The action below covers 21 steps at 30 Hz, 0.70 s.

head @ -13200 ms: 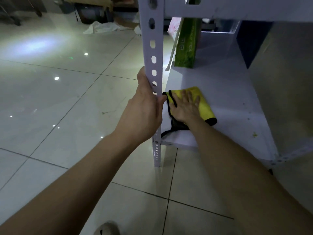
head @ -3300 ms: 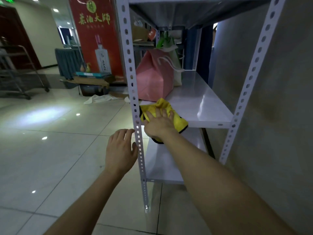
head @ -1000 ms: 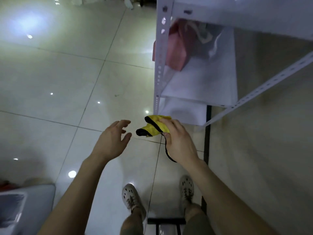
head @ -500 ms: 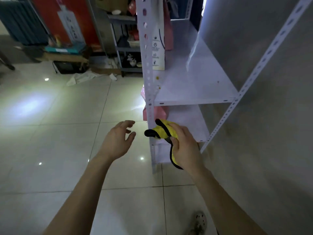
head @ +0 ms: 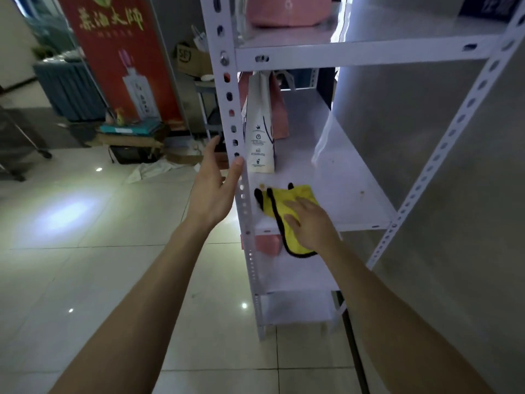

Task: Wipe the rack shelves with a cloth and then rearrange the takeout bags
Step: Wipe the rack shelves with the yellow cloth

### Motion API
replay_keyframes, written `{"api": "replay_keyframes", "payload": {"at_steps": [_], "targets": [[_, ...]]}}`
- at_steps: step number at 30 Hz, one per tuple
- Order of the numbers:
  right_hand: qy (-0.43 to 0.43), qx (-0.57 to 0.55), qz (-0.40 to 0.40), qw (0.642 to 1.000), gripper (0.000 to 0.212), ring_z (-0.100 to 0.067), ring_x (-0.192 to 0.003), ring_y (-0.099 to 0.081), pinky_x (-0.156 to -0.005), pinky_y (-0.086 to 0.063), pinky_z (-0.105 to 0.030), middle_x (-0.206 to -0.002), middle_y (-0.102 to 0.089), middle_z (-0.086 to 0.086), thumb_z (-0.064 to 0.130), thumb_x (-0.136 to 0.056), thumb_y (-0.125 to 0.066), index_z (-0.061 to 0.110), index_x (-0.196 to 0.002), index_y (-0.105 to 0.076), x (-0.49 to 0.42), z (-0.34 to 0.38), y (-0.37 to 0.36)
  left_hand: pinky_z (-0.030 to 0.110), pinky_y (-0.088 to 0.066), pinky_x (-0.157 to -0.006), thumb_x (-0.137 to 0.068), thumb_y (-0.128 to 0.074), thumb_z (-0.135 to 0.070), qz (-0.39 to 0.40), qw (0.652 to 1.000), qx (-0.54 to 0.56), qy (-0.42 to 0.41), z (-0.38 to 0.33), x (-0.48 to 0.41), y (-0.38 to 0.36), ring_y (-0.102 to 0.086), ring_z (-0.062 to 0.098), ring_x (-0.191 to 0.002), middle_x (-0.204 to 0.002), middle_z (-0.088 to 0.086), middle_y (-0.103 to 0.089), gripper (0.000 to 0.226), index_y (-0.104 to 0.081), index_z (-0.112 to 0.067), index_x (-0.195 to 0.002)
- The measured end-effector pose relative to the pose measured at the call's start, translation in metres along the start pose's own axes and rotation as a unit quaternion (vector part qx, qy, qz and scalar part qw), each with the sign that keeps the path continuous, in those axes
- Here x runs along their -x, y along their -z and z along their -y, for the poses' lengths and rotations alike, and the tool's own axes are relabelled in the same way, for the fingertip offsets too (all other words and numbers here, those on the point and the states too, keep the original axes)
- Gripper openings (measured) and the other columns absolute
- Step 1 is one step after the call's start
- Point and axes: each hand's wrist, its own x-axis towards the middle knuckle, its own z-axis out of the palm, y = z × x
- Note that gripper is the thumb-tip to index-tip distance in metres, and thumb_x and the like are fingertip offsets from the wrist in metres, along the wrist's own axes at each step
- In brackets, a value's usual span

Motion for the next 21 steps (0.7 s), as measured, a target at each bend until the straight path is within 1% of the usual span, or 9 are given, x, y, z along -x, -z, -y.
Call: {"api": "replay_keyframes", "payload": {"at_steps": [2, 4, 6, 8, 11, 14, 16, 19, 21], "targets": [[0.006, 0.063, 0.034, 0.997, 0.054, -0.022, -0.161, -0.022, -0.129, -0.016, -0.045, -0.175, -0.023, -0.003, 0.051, -0.112, -0.036, 0.035, -0.164, -0.037, -0.003, -0.009, -0.023, 0.026, -0.055, -0.093, -0.106, -0.049, -0.070, -0.026, 0.999, 0.017, -0.044, -0.004, -0.012, -0.006, -0.068, 0.000, -0.117, -0.134, -0.031, -0.066, 0.063, -0.029, -0.045, -0.159], [0.004, 0.070, 0.026, 0.997, 0.055, -0.023, -0.162, -0.017, -0.129, -0.014, -0.050, -0.176, -0.021, -0.003, 0.054, -0.111, -0.032, 0.037, -0.164, -0.035, -0.005, -0.012, -0.030, 0.024, -0.055, -0.087, -0.108, -0.049, -0.065, -0.054, 0.994, 0.028, -0.087, -0.005, -0.023, -0.016, -0.071, 0.003, -0.114, -0.130, -0.026, -0.068, 0.053, -0.029, -0.048, -0.155], [0.007, 0.086, 0.032, 0.996, 0.058, -0.025, -0.163, -0.015, -0.129, -0.013, -0.054, -0.177, -0.017, -0.004, 0.056, -0.111, -0.027, 0.039, -0.166, -0.029, -0.006, -0.010, -0.031, 0.018, -0.052, -0.081, -0.109, -0.046, -0.066, -0.080, 0.992, 0.029, -0.096, -0.006, -0.031, -0.029, -0.071, 0.004, -0.104, -0.118, -0.015, -0.070, 0.056, -0.036, -0.032, -0.153], [0.007, 0.103, 0.048, 0.994, 0.058, -0.028, -0.163, -0.011, -0.129, -0.011, -0.056, -0.178, -0.011, -0.006, 0.056, -0.111, -0.022, 0.042, -0.168, -0.022, -0.011, -0.008, -0.033, 0.013, -0.044, -0.070, -0.108, -0.040, -0.069, -0.130, 0.988, 0.021, -0.079, -0.004, -0.035, -0.041, -0.066, 0.001, -0.086, -0.100, -0.016, -0.065, 0.063, -0.041, -0.019, -0.148], [0.008, 0.079, 0.080, 0.994, 0.057, -0.031, -0.163, -0.008, -0.129, -0.009, -0.060, -0.178, -0.007, -0.009, 0.055, -0.111, -0.022, 0.042, -0.166, -0.024, -0.045, 0.004, -0.036, 0.017, -0.040, -0.062, -0.111, -0.039, -0.063, -0.181, 0.980, 0.002, -0.087, 0.004, -0.039, -0.050, -0.060, 0.001, -0.071, -0.086, -0.017, -0.059, 0.055, -0.044, -0.017, -0.140], [0.004, 0.060, 0.099, 0.993, 0.056, -0.036, -0.159, -0.012, -0.126, -0.012, -0.064, -0.176, -0.011, -0.011, 0.053, -0.109, -0.028, 0.042, -0.165, -0.026, -0.092, 0.025, -0.043, 0.014, -0.037, -0.059, -0.113, -0.042, -0.055, -0.198, 0.972, -0.033, -0.118, 0.013, -0.043, -0.047, -0.060, -0.003, -0.067, -0.081, -0.022, -0.059, 0.046, -0.044, -0.017, -0.137], [-0.008, 0.072, 0.112, 0.991, 0.056, -0.039, -0.155, -0.017, -0.123, -0.017, -0.064, -0.173, -0.017, -0.013, 0.052, -0.108, -0.029, 0.042, -0.163, -0.027, -0.115, 0.040, -0.045, 0.010, -0.034, -0.058, -0.113, -0.041, -0.056, -0.208, 0.969, -0.047, -0.125, 0.014, -0.044, -0.046, -0.057, -0.006, -0.065, -0.080, -0.021, -0.056, 0.044, -0.044, -0.018, -0.134], [-0.026, 0.094, 0.111, 0.989, 0.052, -0.038, -0.151, -0.024, -0.120, -0.023, -0.059, -0.167, -0.028, -0.013, 0.051, -0.107, -0.032, 0.040, -0.158, -0.036, -0.122, 0.051, -0.041, 0.009, -0.031, -0.057, -0.112, -0.040, -0.058, -0.225, 0.965, -0.043, -0.128, 0.013, -0.045, -0.050, -0.054, -0.006, -0.062, -0.080, -0.020, -0.051, 0.054, -0.047, -0.009, -0.131], [-0.031, 0.101, 0.096, 0.990, 0.051, -0.037, -0.147, -0.030, -0.116, -0.029, -0.056, -0.161, -0.035, -0.013, 0.052, -0.107, -0.034, 0.039, -0.155, -0.041, -0.098, 0.050, -0.036, 0.007, -0.032, -0.058, -0.112, -0.040, -0.057, -0.230, 0.962, -0.047, -0.141, 0.016, -0.047, -0.050, -0.054, -0.008, -0.063, -0.082, -0.018, -0.051, 0.058, -0.049, -0.003, -0.130]]}}
